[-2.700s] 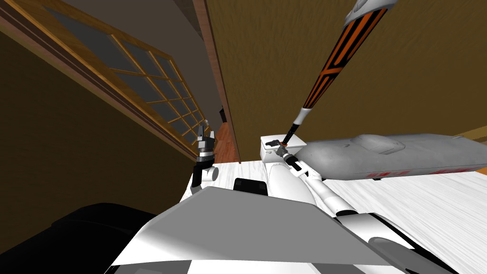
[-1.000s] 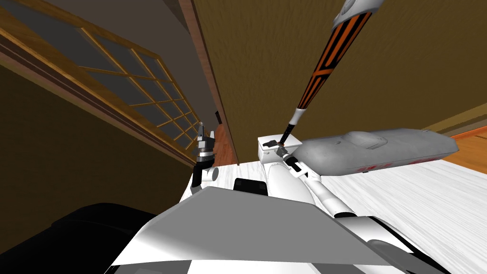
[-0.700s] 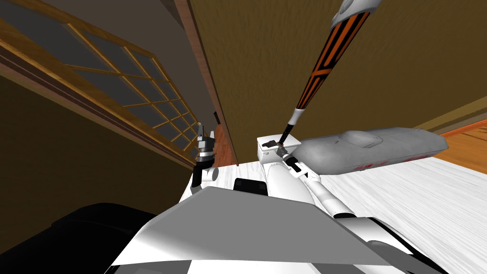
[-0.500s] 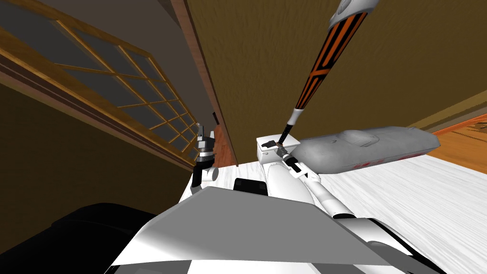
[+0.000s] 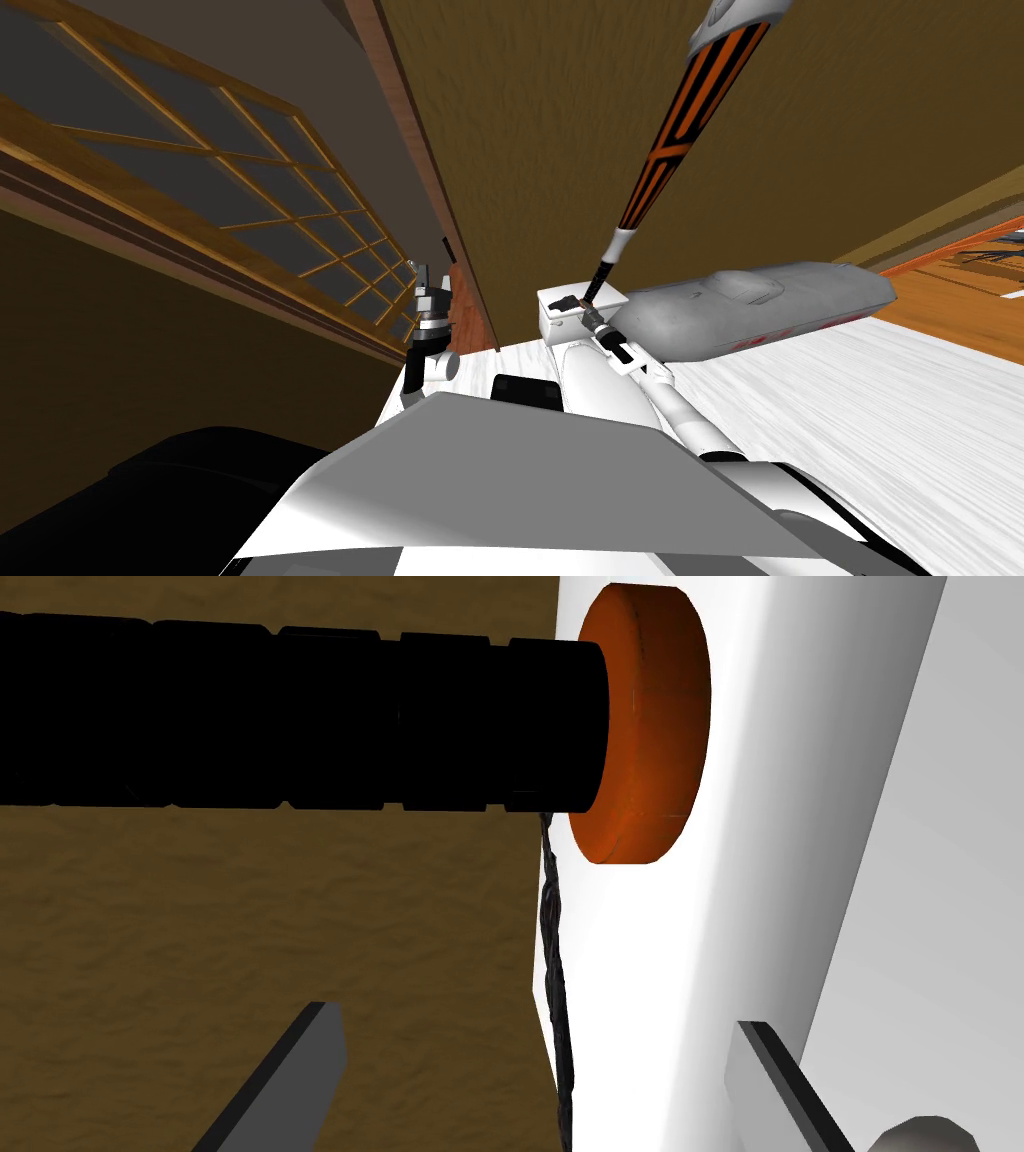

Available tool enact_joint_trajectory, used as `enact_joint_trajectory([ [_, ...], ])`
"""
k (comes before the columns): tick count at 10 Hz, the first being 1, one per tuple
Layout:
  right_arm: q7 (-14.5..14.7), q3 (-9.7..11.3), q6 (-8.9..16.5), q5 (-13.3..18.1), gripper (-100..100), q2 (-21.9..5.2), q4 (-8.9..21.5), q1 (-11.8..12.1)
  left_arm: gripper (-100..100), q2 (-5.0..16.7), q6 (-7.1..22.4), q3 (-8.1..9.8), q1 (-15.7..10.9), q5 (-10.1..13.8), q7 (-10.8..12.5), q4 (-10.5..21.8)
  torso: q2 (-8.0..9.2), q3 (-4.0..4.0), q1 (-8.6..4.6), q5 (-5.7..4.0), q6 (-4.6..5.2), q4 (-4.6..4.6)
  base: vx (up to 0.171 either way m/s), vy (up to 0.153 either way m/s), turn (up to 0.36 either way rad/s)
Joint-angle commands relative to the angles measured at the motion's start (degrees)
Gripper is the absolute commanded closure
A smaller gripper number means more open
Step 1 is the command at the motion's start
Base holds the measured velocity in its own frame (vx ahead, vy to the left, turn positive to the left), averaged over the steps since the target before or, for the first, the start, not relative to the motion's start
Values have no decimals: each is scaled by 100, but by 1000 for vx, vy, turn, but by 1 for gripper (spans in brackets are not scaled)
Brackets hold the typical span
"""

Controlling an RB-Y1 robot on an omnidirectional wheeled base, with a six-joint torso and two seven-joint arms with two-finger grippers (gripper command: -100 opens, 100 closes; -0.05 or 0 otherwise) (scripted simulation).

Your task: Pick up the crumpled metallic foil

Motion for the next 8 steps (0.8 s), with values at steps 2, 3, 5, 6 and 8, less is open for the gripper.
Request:
enact_joint_trajectory([
  [2, -2, 0, 0, 0, -100, 0, 0, 0, 0, 0, 0, 0, 0, 0, 0, 0, 3, 2, -3, -1, 0, 1, 0, 0, 0],
  [3, -2, 0, 0, 0, 100, 0, 0, 0, 0, 0, 0, 0, 0, 0, 0, 0, 4, 2, -3, -1, 0, 1, 0, 0, 0],
  [5, -2, 0, 0, 0, 100, 0, 0, 0, 0, 0, 0, 0, 0, 0, 0, 0, 5, 3, -4, -1, 0, 1, 0, 0, 0],
  [6, -2, 0, 0, 0, 100, 0, 0, 0, 0, 0, 0, 0, 0, 0, 0, 0, 5, 3, -4, -1, 0, 1, 0, 0, 0],
  [8, -2, 0, 0, 0, 0, 0, 0, 0, 0, 0, 0, 0, 0, 0, 0, 0, 5, 3, -4, -1, 0, 1, 0, 0, 0],
])
